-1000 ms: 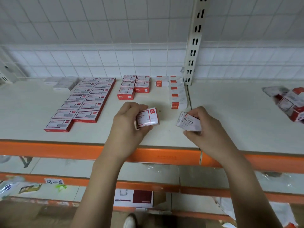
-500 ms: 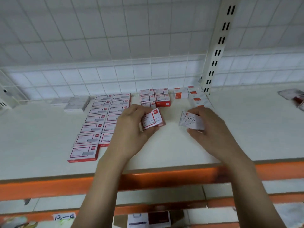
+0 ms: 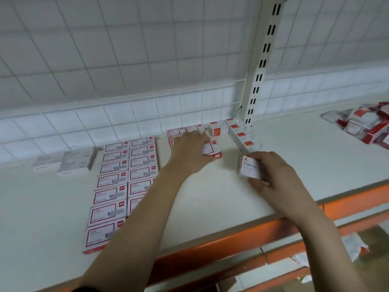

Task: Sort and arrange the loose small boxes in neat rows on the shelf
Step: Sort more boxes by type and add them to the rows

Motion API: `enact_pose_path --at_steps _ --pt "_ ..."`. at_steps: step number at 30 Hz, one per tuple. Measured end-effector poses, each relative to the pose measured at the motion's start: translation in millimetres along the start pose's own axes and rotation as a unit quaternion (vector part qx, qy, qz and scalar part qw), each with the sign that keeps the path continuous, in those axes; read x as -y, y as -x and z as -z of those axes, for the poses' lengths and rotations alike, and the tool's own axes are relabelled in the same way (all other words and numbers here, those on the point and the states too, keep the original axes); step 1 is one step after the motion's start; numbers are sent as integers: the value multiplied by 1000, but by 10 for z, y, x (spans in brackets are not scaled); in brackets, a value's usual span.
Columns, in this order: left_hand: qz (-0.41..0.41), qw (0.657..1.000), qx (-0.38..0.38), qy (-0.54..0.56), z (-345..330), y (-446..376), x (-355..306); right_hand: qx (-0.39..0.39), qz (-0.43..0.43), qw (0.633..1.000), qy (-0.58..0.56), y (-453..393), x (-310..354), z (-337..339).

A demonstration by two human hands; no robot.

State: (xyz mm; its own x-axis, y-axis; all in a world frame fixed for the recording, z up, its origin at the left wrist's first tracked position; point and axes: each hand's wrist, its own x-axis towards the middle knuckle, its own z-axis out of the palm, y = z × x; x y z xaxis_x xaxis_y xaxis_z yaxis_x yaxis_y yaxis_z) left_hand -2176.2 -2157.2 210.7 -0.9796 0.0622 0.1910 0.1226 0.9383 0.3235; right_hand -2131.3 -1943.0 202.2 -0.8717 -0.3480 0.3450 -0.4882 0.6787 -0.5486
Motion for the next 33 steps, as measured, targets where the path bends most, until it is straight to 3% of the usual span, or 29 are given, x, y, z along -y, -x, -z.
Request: enact_pose_path --at_steps 4,12,20,33 --pt "3 997 10 -71 -93 3 25 1 -6 1000 -7 -39 -48 16" --pt "-19 982 -89 -168 -236 158 12 22 13 1000 -18 -187 -84 -38" --pt "34 983 -62 -168 -268 87 -15 38 33 998 -34 -271 -197 -56" --pt "48 990 -39 -129 -199 115 -65 70 36 996 -53 -335 -304 -82"
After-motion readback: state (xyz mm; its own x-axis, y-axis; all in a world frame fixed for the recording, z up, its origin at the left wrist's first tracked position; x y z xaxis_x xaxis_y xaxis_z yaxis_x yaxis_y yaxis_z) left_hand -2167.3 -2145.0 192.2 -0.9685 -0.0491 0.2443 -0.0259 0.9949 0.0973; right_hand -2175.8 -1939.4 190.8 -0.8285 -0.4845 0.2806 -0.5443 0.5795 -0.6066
